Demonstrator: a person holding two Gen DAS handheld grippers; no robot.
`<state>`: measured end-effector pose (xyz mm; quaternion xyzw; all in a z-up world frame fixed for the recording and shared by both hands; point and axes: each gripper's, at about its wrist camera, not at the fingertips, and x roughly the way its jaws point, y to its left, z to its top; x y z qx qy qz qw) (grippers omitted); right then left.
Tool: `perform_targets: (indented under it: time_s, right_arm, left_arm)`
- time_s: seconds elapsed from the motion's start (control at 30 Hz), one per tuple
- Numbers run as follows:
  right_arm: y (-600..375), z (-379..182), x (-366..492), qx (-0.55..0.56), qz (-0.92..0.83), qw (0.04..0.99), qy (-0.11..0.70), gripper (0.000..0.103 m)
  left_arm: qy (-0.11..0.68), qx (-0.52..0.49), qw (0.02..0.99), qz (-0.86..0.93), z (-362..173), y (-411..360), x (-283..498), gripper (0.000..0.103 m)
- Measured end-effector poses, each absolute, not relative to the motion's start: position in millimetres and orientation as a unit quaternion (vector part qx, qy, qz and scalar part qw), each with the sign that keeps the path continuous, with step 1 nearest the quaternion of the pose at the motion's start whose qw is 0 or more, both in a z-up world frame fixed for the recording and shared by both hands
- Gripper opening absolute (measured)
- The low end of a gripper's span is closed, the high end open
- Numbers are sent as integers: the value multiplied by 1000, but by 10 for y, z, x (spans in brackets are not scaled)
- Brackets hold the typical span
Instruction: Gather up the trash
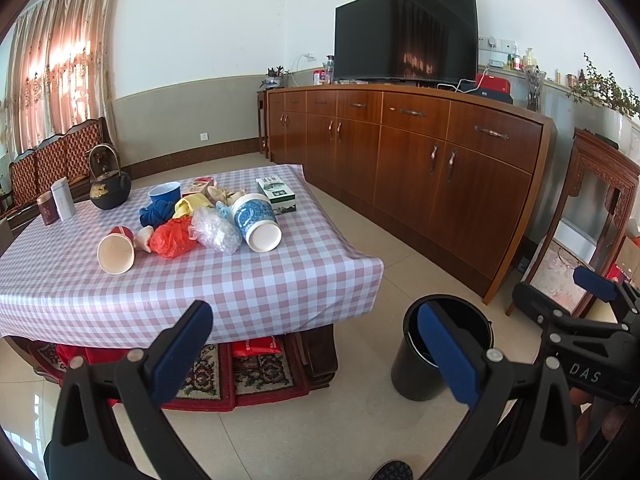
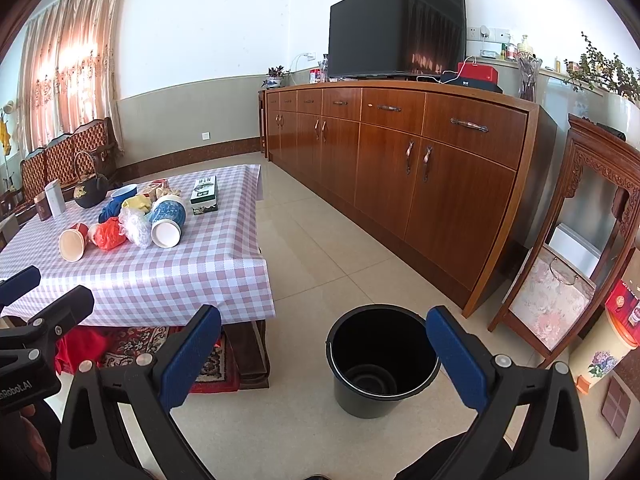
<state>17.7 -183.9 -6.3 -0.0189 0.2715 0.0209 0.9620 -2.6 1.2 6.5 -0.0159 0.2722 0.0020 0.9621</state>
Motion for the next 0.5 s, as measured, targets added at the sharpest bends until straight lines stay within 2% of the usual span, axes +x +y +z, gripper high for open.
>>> perform_targets:
  time_s: [0.5]
  right_arm:
    - [-1852, -37, 170, -20, 21, 963, 269, 103]
  left_arm:
    - [269, -20, 963, 0, 61, 6, -28, 103]
